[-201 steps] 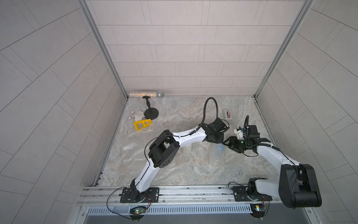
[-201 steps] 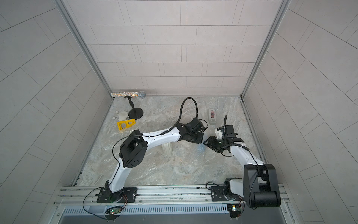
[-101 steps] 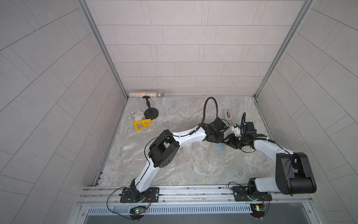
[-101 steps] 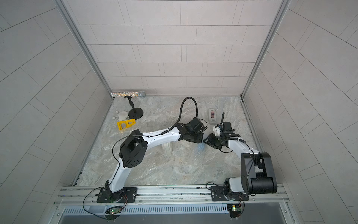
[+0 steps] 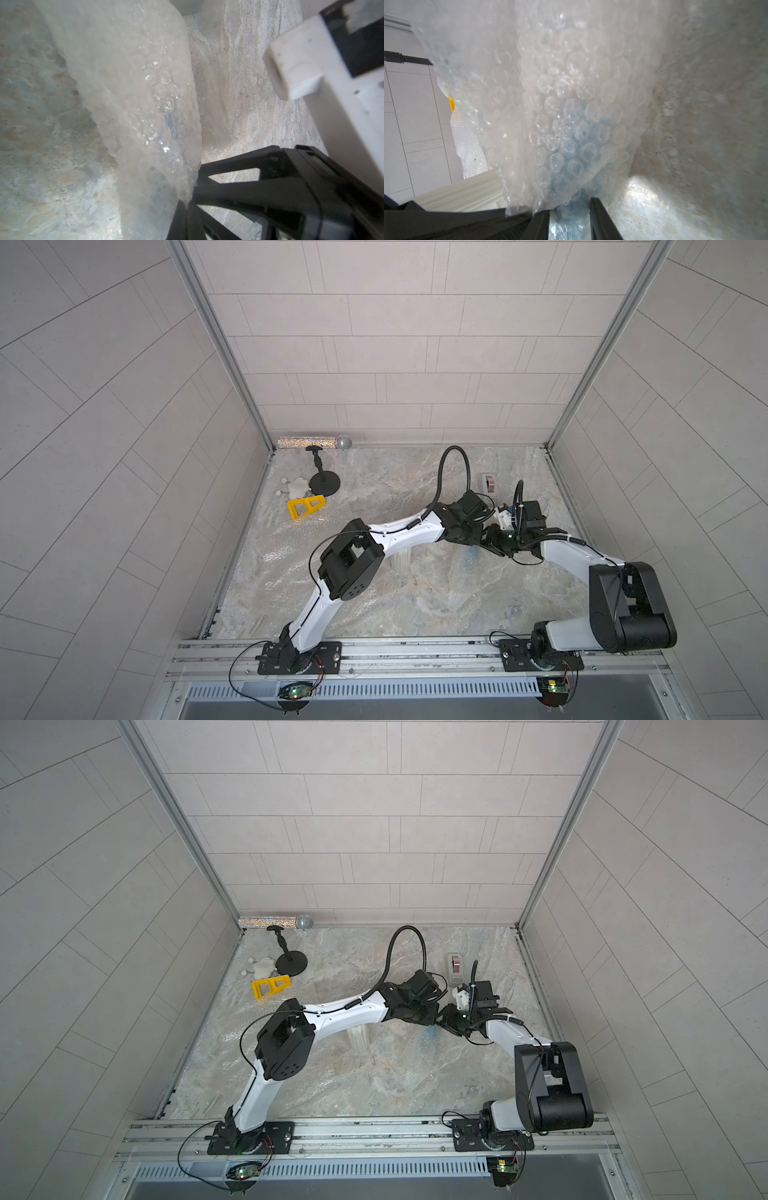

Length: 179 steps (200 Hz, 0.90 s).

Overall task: Wrap vases in bubble wrap
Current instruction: Wrap the vase in bubble wrap.

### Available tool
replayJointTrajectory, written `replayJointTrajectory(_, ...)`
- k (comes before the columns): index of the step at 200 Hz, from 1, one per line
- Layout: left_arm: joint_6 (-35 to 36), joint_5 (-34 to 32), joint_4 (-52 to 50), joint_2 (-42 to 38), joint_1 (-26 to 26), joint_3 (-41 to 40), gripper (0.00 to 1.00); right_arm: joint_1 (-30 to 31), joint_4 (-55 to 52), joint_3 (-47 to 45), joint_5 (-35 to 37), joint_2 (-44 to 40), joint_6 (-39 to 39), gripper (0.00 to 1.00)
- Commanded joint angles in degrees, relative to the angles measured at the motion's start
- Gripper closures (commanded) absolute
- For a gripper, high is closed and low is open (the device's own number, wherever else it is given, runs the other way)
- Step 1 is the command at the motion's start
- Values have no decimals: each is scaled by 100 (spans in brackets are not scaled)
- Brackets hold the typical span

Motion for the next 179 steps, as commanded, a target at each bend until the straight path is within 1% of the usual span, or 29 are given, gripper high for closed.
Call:
replayJointTrajectory(1, -57, 110, 127, 128, -134, 52, 100, -45, 43, -87, -12, -120, 18, 63)
replayJointTrajectory(71, -63, 51, 217, 296, -169, -78, 100, -372, 46, -91, -201, -544, 160, 62)
replayJointTrajectory(98, -26, 26, 190, 298, -170, -95, 100, -433, -25, -10, 60, -646, 54, 55)
replayJointTrajectory(113, -31, 45, 221, 287, -170, -117, 100, -430, -13, 160, 58, -482, -7, 46)
replayJointTrajectory(123, -35, 52, 240, 290, -172, -126, 100, -433, -13, 293, 64, -309, -8, 44)
replayJointTrajectory(152, -58, 83, 294, 278, -176, -175, 100, -403, -50, 616, 151, 149, -71, 38)
replayJointTrajectory(179, -118, 102, 409, 237, -170, -263, 100, -379, 34, 764, 171, 525, -74, 38)
